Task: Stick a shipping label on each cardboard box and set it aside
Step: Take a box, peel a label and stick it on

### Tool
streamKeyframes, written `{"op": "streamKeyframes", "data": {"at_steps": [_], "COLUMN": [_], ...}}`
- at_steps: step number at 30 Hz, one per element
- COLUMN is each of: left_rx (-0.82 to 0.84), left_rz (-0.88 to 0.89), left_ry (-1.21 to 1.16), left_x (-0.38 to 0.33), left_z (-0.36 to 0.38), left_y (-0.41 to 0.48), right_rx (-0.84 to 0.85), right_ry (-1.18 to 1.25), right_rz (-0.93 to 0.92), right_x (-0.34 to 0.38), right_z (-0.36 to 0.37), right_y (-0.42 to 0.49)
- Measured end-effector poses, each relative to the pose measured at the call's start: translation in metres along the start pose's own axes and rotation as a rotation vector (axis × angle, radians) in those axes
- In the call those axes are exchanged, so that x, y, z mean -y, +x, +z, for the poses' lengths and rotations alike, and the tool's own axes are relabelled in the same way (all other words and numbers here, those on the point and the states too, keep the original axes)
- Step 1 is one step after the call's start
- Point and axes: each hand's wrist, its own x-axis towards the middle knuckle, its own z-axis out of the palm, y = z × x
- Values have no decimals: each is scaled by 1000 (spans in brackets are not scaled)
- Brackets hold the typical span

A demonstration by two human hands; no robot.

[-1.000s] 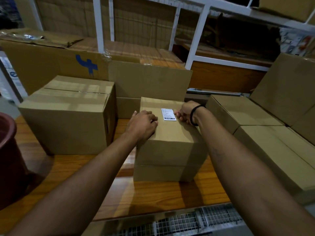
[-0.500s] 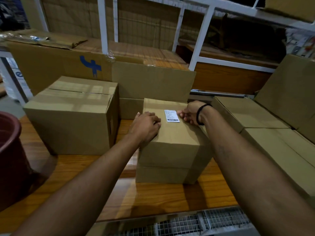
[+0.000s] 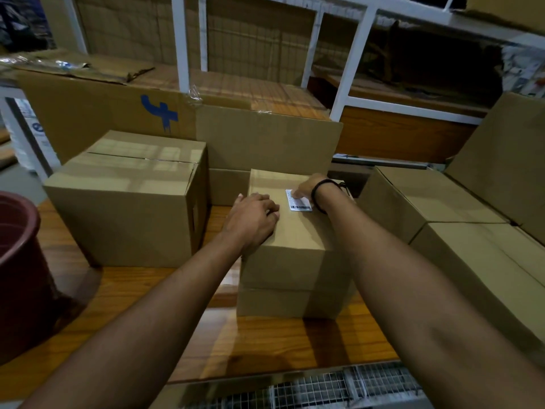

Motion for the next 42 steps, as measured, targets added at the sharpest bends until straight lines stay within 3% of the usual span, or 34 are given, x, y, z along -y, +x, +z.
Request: {"op": "streamKeyframes", "data": {"at_steps": [5, 10, 14, 17, 20, 24, 31, 34, 36, 38, 42], "left_rx": [-7, -10, -11, -4, 1, 7, 11, -67, -218, -328, -376], "left_rz": [10, 3, -5, -10, -19, -11, 2, 12, 71, 248, 604], "left_ry": [-3, -1, -17, -16, -5, 2, 25, -10, -43, -43, -41], "left_x": [-2, -2, 1, 2, 1, 0, -3, -8, -14, -22, -29], "left_z": [0, 0, -2, -4, -7, -7, -6, -6, -8, -12, -16], "left_y": [-2, -1, -3, -4, -6, -6, -7, -7, -8, -9, -9], "right_rx": [101, 79, -13, 37, 129, 50, -149, -112, -66, -49, 61], "right_ry": [-236, -146, 92, 544, 859, 1130, 1442, 1294, 1180, 1112, 1141], "right_rz": [-48, -79, -23, 11, -65, -144, -156, -125, -111, -90, -124], "right_x": [10, 14, 8, -4, -19, -45, -82, -84, -83, -80, -74], "right_z": [-10, -9, -5, -6, -8, -1, -19, -19, -12, -6, 4], "right_y": [-11, -11, -6, -6, -20, -47, -77, -83, -83, -83, -86]}}
